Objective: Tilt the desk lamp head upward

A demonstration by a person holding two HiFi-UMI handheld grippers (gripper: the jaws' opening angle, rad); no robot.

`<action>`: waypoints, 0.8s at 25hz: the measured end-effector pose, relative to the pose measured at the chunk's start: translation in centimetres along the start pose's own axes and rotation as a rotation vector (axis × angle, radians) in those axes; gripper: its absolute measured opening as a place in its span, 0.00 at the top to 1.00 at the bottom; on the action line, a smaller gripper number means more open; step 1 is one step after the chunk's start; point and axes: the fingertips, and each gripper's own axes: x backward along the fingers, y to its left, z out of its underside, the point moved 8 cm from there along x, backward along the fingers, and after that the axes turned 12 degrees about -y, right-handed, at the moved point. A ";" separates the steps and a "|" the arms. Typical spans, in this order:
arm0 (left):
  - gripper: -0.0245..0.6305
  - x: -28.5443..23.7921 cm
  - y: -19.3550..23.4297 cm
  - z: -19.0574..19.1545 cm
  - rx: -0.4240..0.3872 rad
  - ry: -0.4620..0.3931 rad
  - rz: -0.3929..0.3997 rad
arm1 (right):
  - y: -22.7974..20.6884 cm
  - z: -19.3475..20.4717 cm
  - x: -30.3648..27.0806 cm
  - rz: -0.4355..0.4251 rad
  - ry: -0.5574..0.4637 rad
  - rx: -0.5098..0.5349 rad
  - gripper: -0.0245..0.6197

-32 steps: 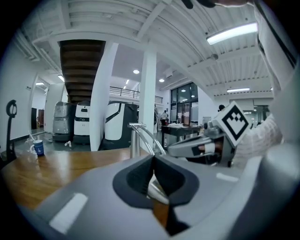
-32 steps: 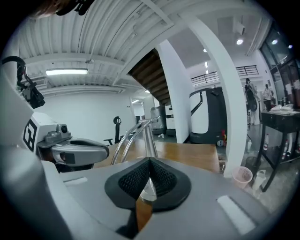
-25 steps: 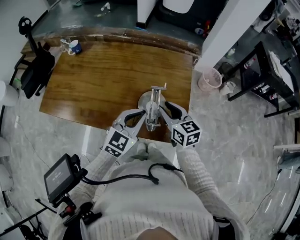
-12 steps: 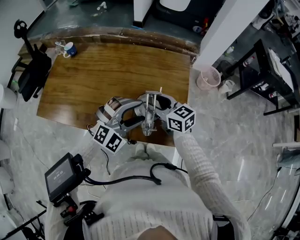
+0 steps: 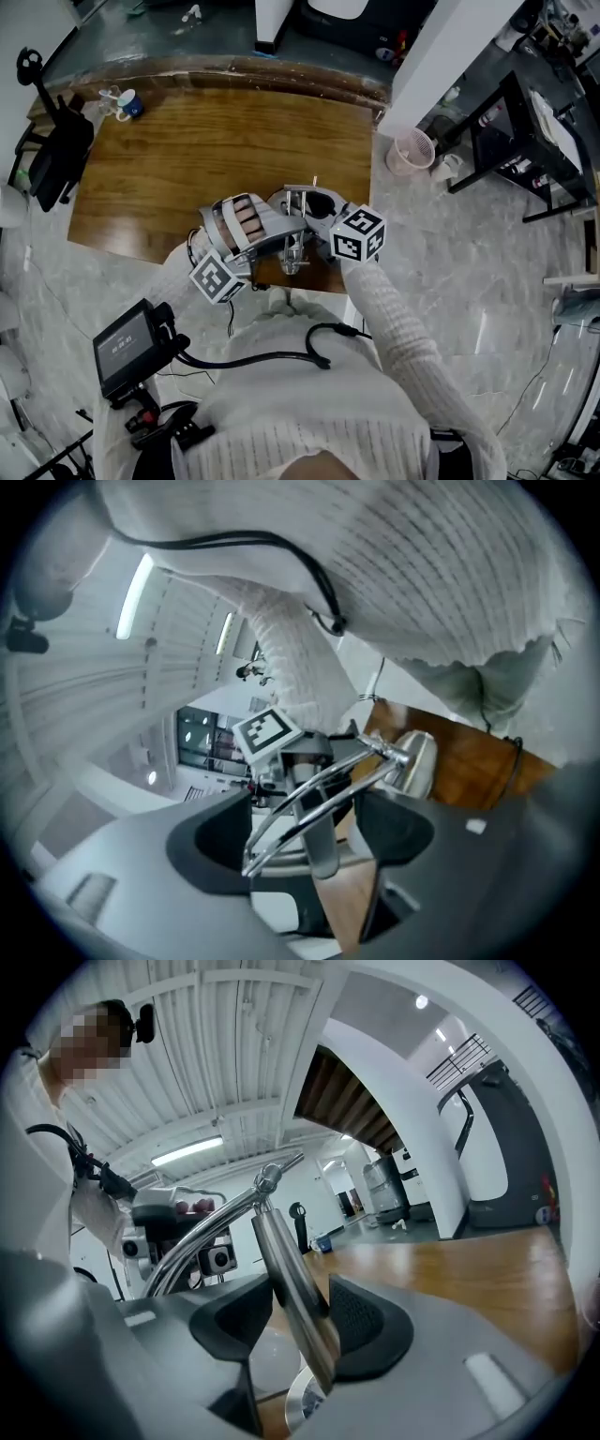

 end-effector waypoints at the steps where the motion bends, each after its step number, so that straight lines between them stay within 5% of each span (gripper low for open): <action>1: 0.45 -0.4 -0.4 -0.3 -0.032 -0.015 0.026 | 0.1 0.0 0.1 0.001 -0.001 -0.002 0.67; 7: 0.54 -1.2 -1.4 -1.1 -0.105 -0.024 0.021 | 0.8 -0.3 0.3 0.012 -0.021 -0.010 0.67; 11: 0.53 -1.4 -1.3 -0.5 -0.049 -0.021 0.030 | 0.3 0.0 0.0 0.015 -0.011 0.025 0.69; 16: 0.52 -1.0 0.5 -1.5 0.087 -0.062 0.061 | 0.6 -0.1 0.5 0.010 -0.028 0.027 0.69; 20: 0.52 -0.4 3.3 -1.7 0.337 -0.151 0.086 | 0.4 -0.1 0.7 0.010 -0.040 0.015 0.69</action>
